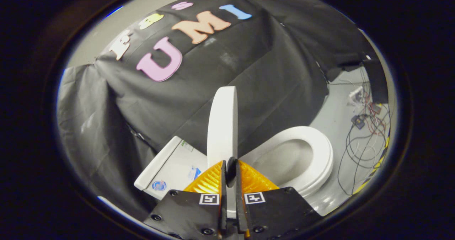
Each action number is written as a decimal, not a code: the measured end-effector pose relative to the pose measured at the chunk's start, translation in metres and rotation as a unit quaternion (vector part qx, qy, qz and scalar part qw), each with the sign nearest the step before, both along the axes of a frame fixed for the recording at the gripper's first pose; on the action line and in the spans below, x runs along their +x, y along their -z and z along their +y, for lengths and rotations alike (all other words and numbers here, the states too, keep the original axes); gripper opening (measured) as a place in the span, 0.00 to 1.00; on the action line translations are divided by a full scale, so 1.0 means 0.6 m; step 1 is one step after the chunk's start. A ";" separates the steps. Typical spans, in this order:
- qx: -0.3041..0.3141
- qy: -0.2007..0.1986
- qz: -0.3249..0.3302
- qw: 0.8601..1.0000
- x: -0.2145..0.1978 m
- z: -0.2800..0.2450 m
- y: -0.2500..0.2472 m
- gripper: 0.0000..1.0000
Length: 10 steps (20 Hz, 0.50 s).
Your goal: Open the toilet lid.
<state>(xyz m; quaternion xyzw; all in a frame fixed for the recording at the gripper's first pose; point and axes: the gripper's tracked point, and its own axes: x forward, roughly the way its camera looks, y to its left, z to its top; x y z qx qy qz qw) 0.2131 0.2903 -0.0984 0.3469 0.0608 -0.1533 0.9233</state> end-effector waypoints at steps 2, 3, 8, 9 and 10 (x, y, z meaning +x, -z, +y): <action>-0.022 -0.021 -0.007 1.000 0.020 0.026 -0.024 0.13; -0.033 -0.033 -0.009 0.999 0.030 0.042 -0.037 0.14; -0.094 -0.094 -0.013 0.991 0.080 0.130 -0.076 0.18; -0.103 -0.107 -0.015 0.989 0.093 0.147 -0.085 0.18; -0.111 -0.121 -0.017 0.986 0.101 0.165 -0.087 0.18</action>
